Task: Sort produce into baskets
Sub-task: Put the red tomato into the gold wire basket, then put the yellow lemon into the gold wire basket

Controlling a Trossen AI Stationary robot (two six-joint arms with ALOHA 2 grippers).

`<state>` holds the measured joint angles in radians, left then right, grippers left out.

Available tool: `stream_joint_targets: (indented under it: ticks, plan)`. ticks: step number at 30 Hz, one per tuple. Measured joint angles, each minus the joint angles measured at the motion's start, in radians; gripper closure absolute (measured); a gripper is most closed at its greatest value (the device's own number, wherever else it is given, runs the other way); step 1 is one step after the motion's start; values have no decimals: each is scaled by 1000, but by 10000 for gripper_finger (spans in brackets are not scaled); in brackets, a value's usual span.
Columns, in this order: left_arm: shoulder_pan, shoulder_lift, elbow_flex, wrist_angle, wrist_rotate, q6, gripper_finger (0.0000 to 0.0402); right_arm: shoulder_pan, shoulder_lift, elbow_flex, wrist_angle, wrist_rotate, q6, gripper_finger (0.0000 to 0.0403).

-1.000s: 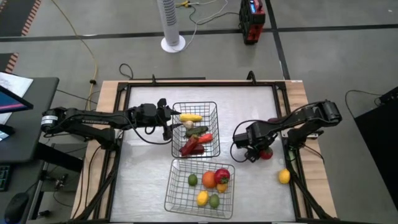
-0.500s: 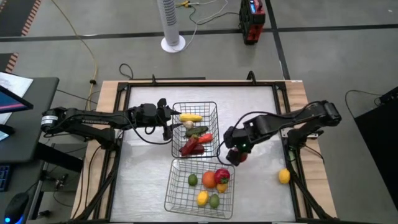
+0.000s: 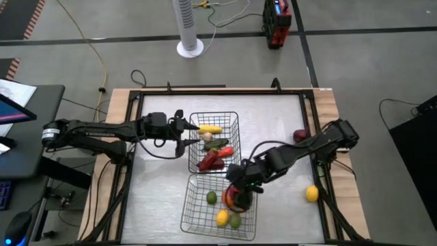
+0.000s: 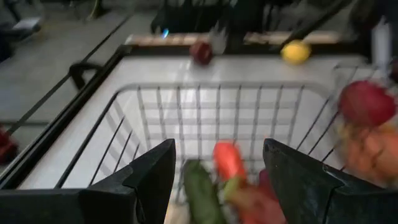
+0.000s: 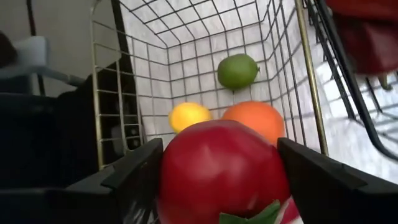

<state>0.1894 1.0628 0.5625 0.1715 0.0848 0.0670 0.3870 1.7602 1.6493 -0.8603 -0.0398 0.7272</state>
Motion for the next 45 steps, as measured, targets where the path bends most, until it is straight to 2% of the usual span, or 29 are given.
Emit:
stream_joint_targets:
  ticks: [6, 14, 16, 21, 25, 31, 37, 41, 45]
  plan:
    - [-11, -77, 0, -6, 50, -55, 171, -14, 47, 60, -18, -6, -65, 42]
    - [-54, -97, 1, -5, 44, -52, 171, -17, 25, 61, -41, 18, -104, 36]
    - [-54, -97, 1, -5, 34, -45, 171, -23, 25, 61, -120, 56, -124, 36]
    - [-54, -97, 1, -10, 34, -52, 171, -38, 20, 59, -497, 263, -107, 36]
    - [-54, -97, 1, -33, 33, -48, 171, -44, -5, 10, -673, 300, -80, 44]
    - [-54, -97, 1, -53, 23, -42, 171, -43, -154, -217, -665, 195, 47, 69]
    - [-54, -97, 1, -55, 10, -44, 171, 8, -321, -470, -540, 4, 348, 75]
    - [-54, -97, 1, -55, -10, -44, 171, 72, -331, -572, -496, -151, 496, 76]
    - [-54, -97, 1, -55, -13, -46, 171, 141, -276, -623, -491, -252, 507, 76]
